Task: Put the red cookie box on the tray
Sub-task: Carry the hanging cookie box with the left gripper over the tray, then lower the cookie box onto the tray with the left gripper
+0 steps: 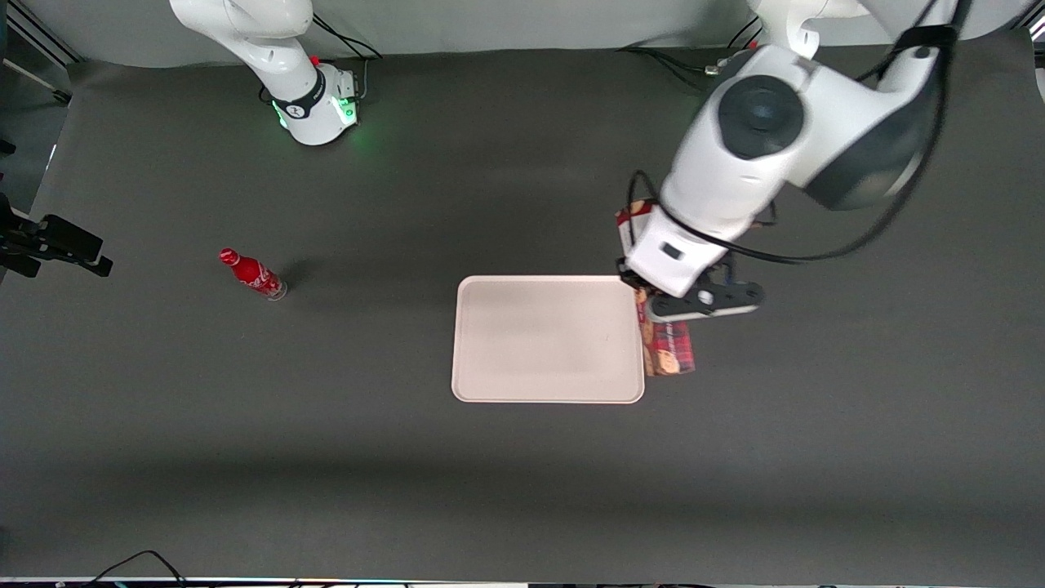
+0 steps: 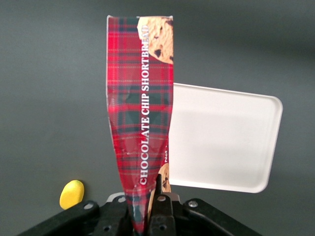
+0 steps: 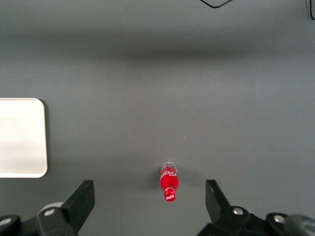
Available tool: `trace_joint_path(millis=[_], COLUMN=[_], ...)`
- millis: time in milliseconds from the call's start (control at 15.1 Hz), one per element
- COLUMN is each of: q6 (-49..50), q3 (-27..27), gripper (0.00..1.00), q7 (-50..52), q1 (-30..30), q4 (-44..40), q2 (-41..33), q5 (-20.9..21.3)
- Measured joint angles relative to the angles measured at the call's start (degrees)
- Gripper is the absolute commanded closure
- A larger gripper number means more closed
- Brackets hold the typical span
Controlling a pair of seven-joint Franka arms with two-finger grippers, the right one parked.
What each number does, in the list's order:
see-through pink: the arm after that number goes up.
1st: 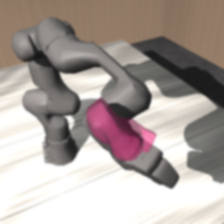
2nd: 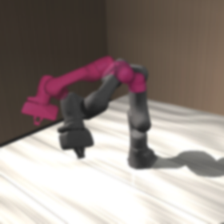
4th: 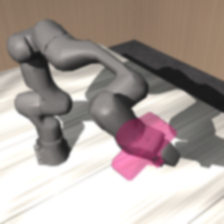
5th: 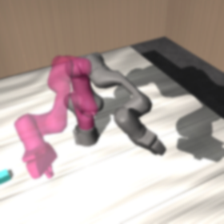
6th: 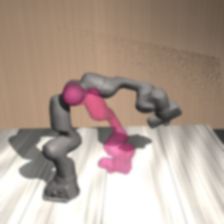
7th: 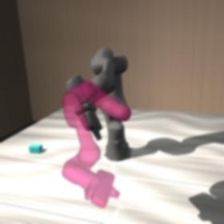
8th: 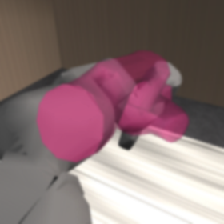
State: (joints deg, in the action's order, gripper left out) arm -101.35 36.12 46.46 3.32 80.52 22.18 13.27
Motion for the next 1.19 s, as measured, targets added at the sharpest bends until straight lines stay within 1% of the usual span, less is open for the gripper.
trace_joint_path(millis=[66, 199, 398, 464, 531, 730, 995, 1194], q6=[-1.46, -6.5, -13.54, -15.69, -17.75, -22.05, -29.29, -32.6], q3=[1.47, 2.93, 3.43, 3.44, 3.47, 3.54, 3.64, 2.77], gripper=[1.0, 1.0, 1.0, 1.0, 1.0, 1.0, 1.0, 1.0], q7=[1.88, 5.98, 9.67, 9.89, 10.04, 10.71, 13.21, 17.91], q1=[0.15, 0.33, 0.49, 0.6, 0.74, 1.24, 1.99, 2.02], q4=[2.02, 6.84, 13.57, 15.58, 17.43, 22.22, 25.04, 25.43], q2=[0.11, 0.33, 1.09, 1.47, 1.79, 2.77, 6.45, 11.08], q5=[1.77, 2.93, 3.25, 3.74, 5.18, 12.49, 21.2, 31.63])
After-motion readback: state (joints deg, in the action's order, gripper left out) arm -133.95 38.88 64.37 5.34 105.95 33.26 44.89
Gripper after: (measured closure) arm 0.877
